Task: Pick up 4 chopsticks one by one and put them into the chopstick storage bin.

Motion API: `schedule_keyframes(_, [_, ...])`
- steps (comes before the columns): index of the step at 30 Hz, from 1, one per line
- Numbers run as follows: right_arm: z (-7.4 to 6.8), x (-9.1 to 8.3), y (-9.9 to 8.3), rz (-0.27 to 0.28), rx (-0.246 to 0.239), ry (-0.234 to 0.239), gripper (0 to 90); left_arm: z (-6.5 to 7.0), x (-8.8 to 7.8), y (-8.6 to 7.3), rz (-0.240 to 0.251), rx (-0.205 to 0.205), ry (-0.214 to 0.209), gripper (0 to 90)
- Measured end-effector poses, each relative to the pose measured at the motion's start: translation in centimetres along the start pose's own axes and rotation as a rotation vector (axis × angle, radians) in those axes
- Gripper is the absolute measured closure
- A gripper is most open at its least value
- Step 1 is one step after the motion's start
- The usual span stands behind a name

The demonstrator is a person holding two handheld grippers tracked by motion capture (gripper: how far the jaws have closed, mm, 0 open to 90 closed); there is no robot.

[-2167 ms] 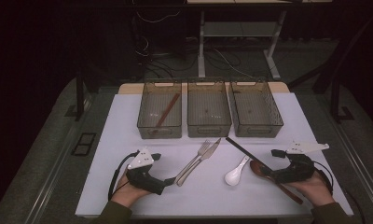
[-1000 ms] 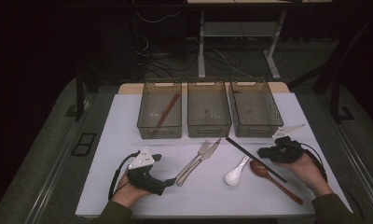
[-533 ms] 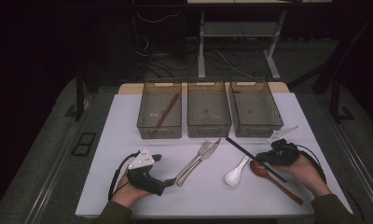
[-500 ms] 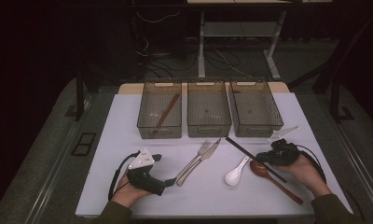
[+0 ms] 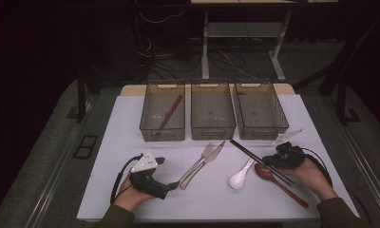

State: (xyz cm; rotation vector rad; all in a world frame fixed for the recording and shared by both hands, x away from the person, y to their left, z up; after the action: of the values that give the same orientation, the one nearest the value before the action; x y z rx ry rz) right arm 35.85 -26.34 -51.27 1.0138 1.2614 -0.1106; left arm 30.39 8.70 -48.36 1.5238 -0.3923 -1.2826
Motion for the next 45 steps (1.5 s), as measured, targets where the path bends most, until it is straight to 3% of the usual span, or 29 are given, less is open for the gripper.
schedule_keyframes(6, [-0.2, 0.1, 0.0, -0.007, -0.042, -0.037, 84.4, 0.0, 0.0, 0.0, -0.004, 0.003, 0.000, 0.0])
schedule_keyframes(21, [-0.2, -0.1, 0.0, -0.015, -0.065, -0.082, 86.0, 0.1, 0.1, -0.1, -0.005, 0.009, -0.001, 0.0])
schedule_keyframes(29, [0.3, -1.3, 0.1, 0.032, -0.026, -0.053, 85.9, 0.2, 0.1, -0.1, -0.010, 0.012, -0.005, 0.0])
schedule_keyframes(45, [0.4, -3.6, 0.7, 0.111, -0.024, -0.022, 85.9, 0.2, 0.1, -0.1, -0.010, 0.011, -0.008, 0.0])
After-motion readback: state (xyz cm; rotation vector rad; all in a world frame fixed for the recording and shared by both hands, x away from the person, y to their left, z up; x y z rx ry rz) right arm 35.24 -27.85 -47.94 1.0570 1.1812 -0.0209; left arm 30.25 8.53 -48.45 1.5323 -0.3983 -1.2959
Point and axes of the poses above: each handheld gripper's, and its own axes: x roughly forward along the jaws, y roughly out of its top, z roughly to its right, the point moved 9 cm from there along x, roughly forward along the jaws, and after that the axes turned 3 degrees about -y, right-handed, at the moved point
